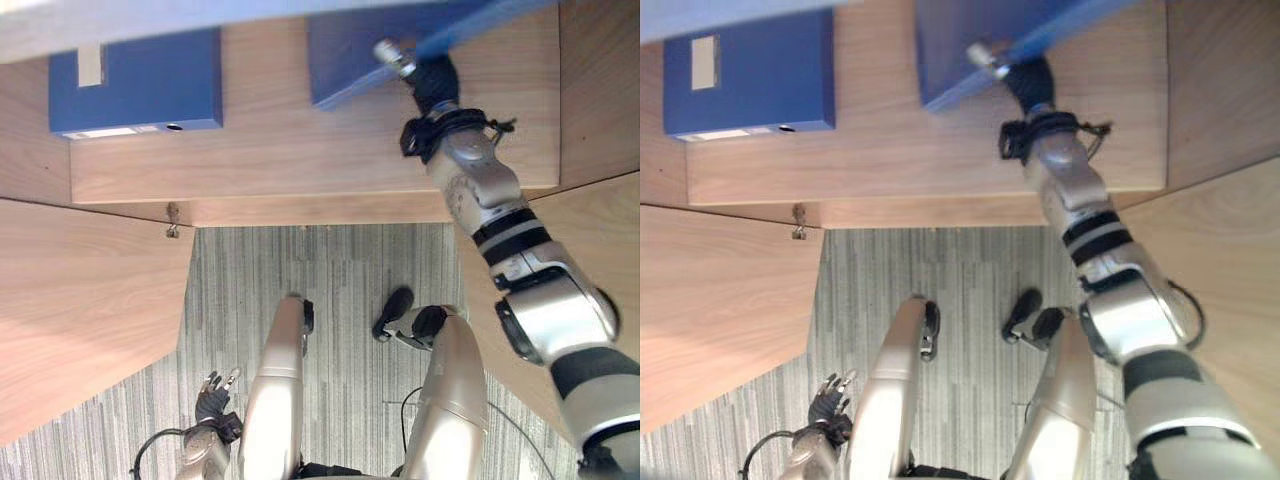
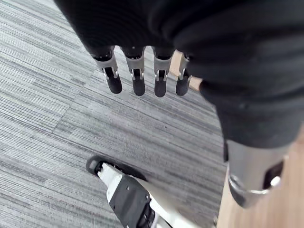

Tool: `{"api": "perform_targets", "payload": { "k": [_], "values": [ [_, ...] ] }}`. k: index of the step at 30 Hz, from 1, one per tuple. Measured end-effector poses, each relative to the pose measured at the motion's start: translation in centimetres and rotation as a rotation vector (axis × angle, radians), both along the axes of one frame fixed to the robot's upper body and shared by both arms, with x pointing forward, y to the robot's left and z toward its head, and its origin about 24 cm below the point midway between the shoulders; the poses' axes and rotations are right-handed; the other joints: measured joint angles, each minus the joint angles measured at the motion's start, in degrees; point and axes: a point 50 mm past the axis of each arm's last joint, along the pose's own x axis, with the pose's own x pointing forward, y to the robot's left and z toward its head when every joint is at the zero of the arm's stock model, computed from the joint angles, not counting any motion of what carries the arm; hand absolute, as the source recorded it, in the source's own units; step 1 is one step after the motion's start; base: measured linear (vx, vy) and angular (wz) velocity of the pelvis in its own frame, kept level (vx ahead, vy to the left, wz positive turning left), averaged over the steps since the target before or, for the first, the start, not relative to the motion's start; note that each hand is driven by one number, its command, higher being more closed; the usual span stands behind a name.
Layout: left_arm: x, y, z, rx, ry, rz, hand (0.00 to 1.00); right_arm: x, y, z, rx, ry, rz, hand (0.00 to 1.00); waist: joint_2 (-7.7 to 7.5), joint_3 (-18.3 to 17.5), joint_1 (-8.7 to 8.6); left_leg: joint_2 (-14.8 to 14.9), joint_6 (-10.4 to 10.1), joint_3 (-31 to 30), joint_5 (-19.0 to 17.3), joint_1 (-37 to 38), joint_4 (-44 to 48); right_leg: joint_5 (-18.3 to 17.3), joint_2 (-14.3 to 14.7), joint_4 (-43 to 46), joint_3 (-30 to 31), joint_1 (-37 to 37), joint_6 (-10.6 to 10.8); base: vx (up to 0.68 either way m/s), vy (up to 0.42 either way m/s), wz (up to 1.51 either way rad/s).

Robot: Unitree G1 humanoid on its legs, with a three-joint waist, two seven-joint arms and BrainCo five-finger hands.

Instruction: Walk over to the cabinet, pick up the folder, carry it to the office cabinet, place the folder inside the office cabinet, then close the office cabinet door

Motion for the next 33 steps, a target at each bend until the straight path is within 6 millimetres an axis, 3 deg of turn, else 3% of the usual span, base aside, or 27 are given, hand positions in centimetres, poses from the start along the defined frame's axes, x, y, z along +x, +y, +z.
{"api": "perform_targets", "payload": {
  "k": [3, 4, 6, 8, 16, 26, 31, 33],
  "values": [
    [0.4, -0.1, 0.6, 0.014, -0.046, -0.089, 0.0, -2.2, 1.6, -2.0, -0.318, -0.011, 0.188, 0.0, -0.16, 0.19, -0.13, 0.46, -0.04, 0.74, 0.01, 1.46, -1.24, 0.0, 0.18, -0.83, -0.03, 1.08, 0.0, 0.05, 0.02, -0.03],
    [0.5, -0.1, 0.8, 0.021, -0.061, -0.128, 0.0, -3.0, 1.5, -4.3, -0.437, 0.05, 0.267, 0.0, -0.31, 0.34, -0.12, 0.9, -0.04, 1.16, 0.0, 2.59, -2.06, -0.01, 0.52, -1.71, -0.14, 2.3, 0.02, 0.04, 0.024, -0.05],
    [0.5, -0.1, 1.0, 0.028, -0.075, -0.17, 0.0, -3.7, 1.1, -6.5, -0.527, 0.128, 0.341, 0.0, -0.39, 0.38, -0.17, 1.08, -0.03, 1.32, 0.0, 3.19, -2.75, -0.04, 0.73, -2.51, -0.34, 3.04, 0.08, 0.03, 0.038, -0.02],
    [0.6, -0.1, 1.2, 0.037, -0.082, -0.201, 0.0, -3.9, 0.5, -7.1, -0.559, 0.17, 0.371, 0.0, -0.62, 0.53, -0.23, 1.12, -0.03, 1.56, 0.0, 3.31, -3.06, -0.03, 0.73, -2.79, -0.34, 3.08, 0.09, 0.01, 0.036, -0.02],
    [0.6, 0.0, 1.2, 0.041, -0.086, -0.222, 0.0, -3.7, -1.1, -6.9, -0.504, 0.242, 0.375, 0.0, -1.55, 1.08, 0.03, 1.83, -0.19, 2.77, 0.12, 5.09, -5.23, -0.01, 1.29, -4.23, -0.34, 4.13, 0.08, 0.0, 0.019, -0.03],
    [0.8, 0.2, 1.5, 0.052, -0.098, -0.225, 0.0, -4.2, -0.2, -7.3, -0.764, 0.137, 0.366, 0.0, -2.59, 1.66, 0.18, 2.93, -0.42, 4.37, 0.24, 7.53, -8.22, 0.03, 2.09, -6.43, -0.44, 5.74, 0.08, 0.01, 0.016, -0.04],
    [0.9, 0.5, 1.7, 0.058, -0.107, -0.214, 0.0, -4.1, 0.0, -7.0, -0.685, 0.104, 0.342, 0.0, -2.77, 1.76, 0.09, 2.97, -0.42, 4.7, 0.24, 7.81, -8.9, 0.04, 2.11, -6.9, -0.47, 5.85, 0.08, -0.01, 0.018, 0.0],
    [1.0, 0.5, 1.8, 0.058, -0.112, -0.209, 0.0, -3.8, 0.2, -5.8, -0.554, 0.067, 0.316, 0.0, -2.78, 1.77, -0.09, 2.99, -0.42, 4.75, 0.25, 7.83, -9.07, 0.04, 2.18, -7.11, -0.5, 5.85, 0.08, -0.02, 0.017, -0.01]
  ]
}}
